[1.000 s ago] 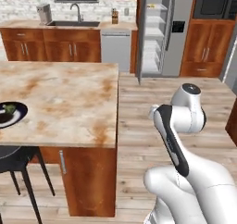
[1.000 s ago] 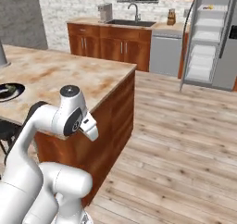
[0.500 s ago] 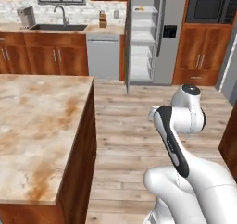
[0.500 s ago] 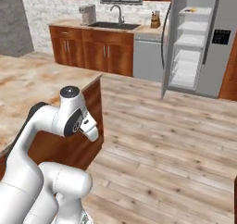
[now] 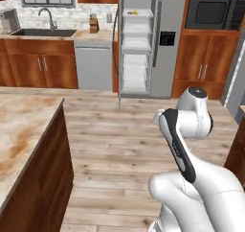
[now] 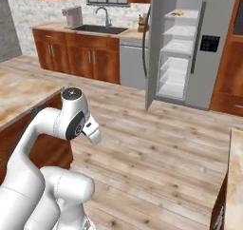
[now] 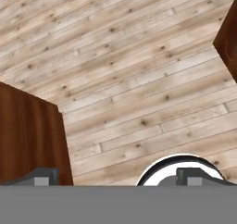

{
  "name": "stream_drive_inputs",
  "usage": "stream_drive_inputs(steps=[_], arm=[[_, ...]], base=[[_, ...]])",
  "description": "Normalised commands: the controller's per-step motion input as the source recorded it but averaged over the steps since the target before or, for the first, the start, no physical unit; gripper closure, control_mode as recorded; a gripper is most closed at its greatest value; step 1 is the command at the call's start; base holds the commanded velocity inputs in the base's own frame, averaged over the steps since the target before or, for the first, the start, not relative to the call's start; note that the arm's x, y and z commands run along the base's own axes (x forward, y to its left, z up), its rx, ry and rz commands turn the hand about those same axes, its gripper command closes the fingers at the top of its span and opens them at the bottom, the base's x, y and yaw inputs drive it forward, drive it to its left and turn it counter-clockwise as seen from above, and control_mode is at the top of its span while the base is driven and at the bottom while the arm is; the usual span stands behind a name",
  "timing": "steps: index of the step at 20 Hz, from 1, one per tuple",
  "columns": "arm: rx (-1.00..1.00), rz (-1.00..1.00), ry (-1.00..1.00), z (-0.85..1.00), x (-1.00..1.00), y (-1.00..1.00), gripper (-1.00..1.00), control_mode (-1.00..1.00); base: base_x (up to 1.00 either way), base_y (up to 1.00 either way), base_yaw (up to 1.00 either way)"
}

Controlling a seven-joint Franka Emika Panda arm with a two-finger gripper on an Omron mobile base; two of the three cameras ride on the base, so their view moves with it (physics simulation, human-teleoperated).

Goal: Take the cheese, steak, and broccoli from the fridge and place them on the plate on the dining counter to create an appetizer plate.

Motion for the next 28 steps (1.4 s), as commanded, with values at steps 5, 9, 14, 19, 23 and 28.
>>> stream_drive_inputs(steps=[5,9,14,19,23,28], arm=[[0.0,0.0,0.0,0.0,0.0,0.0,-1.0,1.0],[0.0,0.0,0.0,0.0,0.0,0.0,-1.0,1.0],[0.0,0.0,0.0,0.0,0.0,0.0,-1.0,1.0],[0.0,0.0,0.0,0.0,0.0,0.0,-1.0,1.0],[0.0,0.0,0.0,0.0,0.0,0.0,-1.0,1.0],[0.0,0.0,0.0,0.0,0.0,0.0,-1.0,1.0]], base=[[1.0,-0.65,0.01],[1.0,-0.07,-0.02],[1.0,0.0,-0.14],[1.0,0.02,-0.16],[1.0,0.13,-0.14],[1.0,0.18,-0.11]])
